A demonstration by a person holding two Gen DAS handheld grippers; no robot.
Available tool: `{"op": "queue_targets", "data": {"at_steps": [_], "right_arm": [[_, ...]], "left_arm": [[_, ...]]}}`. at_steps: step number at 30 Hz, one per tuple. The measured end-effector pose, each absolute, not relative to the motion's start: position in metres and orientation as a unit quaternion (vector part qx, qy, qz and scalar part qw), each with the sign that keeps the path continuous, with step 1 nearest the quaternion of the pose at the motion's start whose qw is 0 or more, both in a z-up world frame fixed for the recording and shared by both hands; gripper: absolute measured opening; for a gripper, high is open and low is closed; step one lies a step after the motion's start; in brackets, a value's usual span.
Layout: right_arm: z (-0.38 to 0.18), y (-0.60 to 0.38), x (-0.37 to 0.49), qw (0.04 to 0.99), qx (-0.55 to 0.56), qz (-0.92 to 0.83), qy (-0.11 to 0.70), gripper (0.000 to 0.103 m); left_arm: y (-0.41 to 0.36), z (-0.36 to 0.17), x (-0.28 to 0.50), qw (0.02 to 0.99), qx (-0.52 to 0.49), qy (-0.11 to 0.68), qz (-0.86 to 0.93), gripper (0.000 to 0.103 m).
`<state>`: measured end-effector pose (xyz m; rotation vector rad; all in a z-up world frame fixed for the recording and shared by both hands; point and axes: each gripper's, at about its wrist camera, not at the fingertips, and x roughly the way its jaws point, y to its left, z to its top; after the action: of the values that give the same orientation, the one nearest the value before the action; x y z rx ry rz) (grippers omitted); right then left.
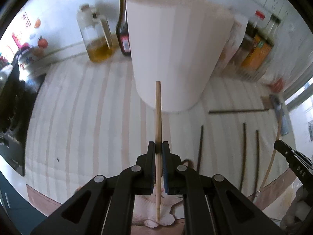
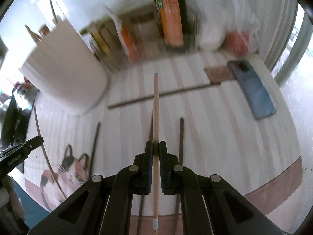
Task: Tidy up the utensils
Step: 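Lift the left tool's light chopstick toward the holder while the right tool lifts its chopstick, then lower the left tool's chopstick into the holder while the right tool lowers its chopstick there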
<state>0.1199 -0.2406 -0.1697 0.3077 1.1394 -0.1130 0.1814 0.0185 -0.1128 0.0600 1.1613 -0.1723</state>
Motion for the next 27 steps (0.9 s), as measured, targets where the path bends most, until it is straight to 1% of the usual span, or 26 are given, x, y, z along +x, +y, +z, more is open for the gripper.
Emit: {"op": "queue_targets", "data": {"at_steps": [10, 18, 23, 27], "right_arm": [[-0.113, -0.227, 0.154, 0.872, 0.155, -0.033, 0.463, 0.006], [-0.046, -0.205, 0.189, 0.907, 0.165, 0.007, 0.388, 0.006], [0.001, -0.183, 0.224, 0.927, 0.16, 0.035, 0.338, 0.006], [0.032, -0.163, 0.264, 0.939, 0.153, 0.053, 0.303, 0.006]], "left_arm": [[0.039, -0.045, 0.193, 0.875, -0.005, 0.478, -0.073, 0.004], [0.063, 0.034, 0.204, 0.912, -0.033, 0.404, -0.058, 0.004], [0.068, 0.083, 0.226, 0.931, -0.049, 0.358, -0.056, 0.004], [0.062, 0.102, 0.252, 0.937, -0.057, 0.34, -0.06, 0.004]]}}
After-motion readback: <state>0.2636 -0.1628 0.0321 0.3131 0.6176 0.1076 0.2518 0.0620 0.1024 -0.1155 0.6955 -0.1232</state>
